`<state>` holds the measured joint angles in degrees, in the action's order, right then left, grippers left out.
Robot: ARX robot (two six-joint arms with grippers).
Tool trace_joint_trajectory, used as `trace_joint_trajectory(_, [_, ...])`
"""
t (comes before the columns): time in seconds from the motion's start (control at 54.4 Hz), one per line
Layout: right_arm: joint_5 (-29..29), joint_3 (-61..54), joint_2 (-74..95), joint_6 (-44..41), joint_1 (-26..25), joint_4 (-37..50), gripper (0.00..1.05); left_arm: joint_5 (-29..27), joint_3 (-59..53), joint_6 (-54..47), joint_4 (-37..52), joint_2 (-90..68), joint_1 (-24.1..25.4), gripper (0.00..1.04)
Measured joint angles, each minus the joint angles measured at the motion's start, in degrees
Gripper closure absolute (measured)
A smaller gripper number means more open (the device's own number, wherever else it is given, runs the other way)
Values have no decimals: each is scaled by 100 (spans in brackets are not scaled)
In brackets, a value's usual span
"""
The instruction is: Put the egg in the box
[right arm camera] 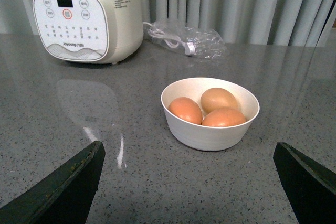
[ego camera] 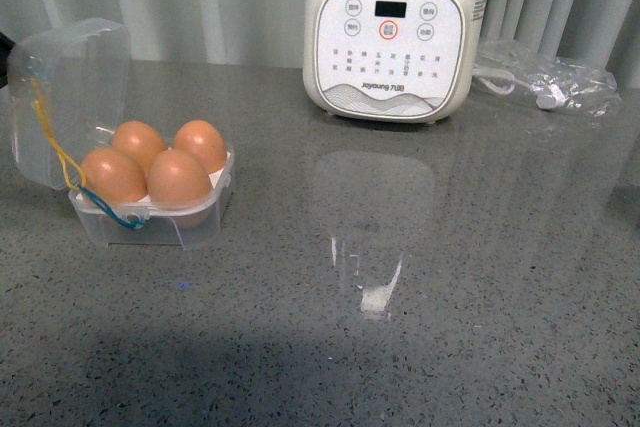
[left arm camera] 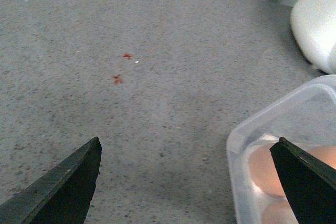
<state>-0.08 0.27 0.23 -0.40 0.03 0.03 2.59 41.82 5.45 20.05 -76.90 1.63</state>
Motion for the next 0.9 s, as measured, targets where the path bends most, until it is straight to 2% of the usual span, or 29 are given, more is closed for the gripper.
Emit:
trace_joint_trajectory(0.441, [0, 0, 0, 0, 0, 0, 7, 48, -2, 17, -391, 365, -1075, 7])
trace_joint_trajectory(0.644, [0, 0, 0, 0, 0, 0, 7, 151, 0, -138, -750, 702, -1228, 7])
trace_joint_trajectory(0.901, [0, 0, 0, 0, 0, 0, 7, 74, 24, -361, -1091, 1073, -1150, 7])
